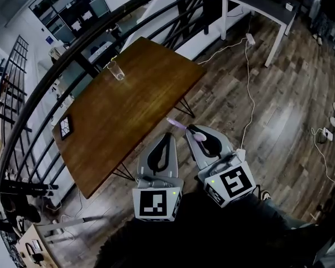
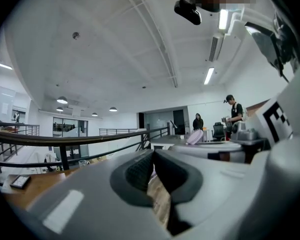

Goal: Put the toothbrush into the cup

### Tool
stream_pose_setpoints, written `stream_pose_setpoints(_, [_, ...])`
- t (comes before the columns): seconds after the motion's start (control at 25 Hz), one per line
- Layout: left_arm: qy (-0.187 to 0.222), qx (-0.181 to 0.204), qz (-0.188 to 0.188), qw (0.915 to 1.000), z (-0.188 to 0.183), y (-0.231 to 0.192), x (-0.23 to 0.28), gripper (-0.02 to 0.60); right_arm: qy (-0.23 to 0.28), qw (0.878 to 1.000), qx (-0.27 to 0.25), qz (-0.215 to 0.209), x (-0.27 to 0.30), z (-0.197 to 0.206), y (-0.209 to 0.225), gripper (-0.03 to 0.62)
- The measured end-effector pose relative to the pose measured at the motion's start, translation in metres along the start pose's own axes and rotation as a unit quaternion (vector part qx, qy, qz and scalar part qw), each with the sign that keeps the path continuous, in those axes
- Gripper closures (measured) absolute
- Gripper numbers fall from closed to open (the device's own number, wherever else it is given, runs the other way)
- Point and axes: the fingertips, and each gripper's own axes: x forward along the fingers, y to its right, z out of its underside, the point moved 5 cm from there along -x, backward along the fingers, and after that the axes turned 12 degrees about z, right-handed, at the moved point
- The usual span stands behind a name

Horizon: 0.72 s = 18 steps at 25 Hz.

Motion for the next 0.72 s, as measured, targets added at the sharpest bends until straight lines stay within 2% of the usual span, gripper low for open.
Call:
stream_pose_setpoints(0.32, [0.01,0.0,-0.035,0.9993,-0.001,0.006,0.017,0.572,0.01,0.999,-0.009,-0.032,0.006,-0.004,0.021,0.569])
stream_pose_setpoints(0.72, [-0.014,-0.003,-0.048,0.9988,0.004,0.002,0.035,0.573,-0.008,0.999,0.005,-0.043,0.019,0.003,0.037,0.569])
